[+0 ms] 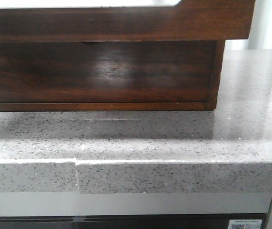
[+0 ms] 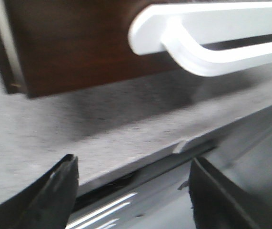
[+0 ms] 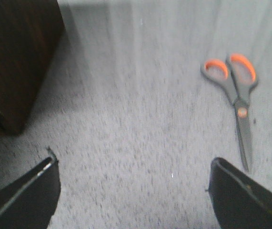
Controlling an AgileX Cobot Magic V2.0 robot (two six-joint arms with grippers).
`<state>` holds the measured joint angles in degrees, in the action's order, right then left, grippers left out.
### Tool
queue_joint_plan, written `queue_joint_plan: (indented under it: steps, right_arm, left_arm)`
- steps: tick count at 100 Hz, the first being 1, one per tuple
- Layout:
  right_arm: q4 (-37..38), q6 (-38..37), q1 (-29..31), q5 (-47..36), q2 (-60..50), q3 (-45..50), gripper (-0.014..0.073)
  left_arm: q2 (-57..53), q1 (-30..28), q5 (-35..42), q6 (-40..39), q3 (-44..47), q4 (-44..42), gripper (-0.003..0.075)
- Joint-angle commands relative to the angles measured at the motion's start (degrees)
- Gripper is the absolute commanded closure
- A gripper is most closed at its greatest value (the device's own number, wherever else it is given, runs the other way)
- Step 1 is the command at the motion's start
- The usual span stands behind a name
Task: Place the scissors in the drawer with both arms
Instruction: 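Pull the drawer open toward the robot with the left gripper, then lower the right gripper onto the grey-orange scissors and grasp them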
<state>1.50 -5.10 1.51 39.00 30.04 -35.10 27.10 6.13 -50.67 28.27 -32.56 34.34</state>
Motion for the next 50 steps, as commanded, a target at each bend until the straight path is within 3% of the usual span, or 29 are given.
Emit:
queue_joint_plan:
  steps: [1, 22, 40, 50]
  right_arm:
    - [1.0, -0.69, 0.18, 0.16, 4.87, -3.7, 0.003]
    - [10.67, -6.69, 1.54, 7.2, 17.83, -12.5, 0.003]
    - [11.27, -6.06, 9.45, 12.79, 27.77, -20.06, 0.0034]
    - [6.8, -1.17, 15.65, 14.21, 33.02, -22.63, 0.0075]
  left_arm:
    - [0.24, 1.39, 1.95, -4.39, -4.74, -8.3, 0.0262]
    - [0.24, 7.29, 5.85, -13.68, -8.5, -25.03, 0.0262]
    - [0.24, 10.2, 9.52, -13.84, -8.5, -25.83, 0.0262]
    - [0.24, 10.19, 10.65, -13.84, -8.5, -25.83, 0.0262]
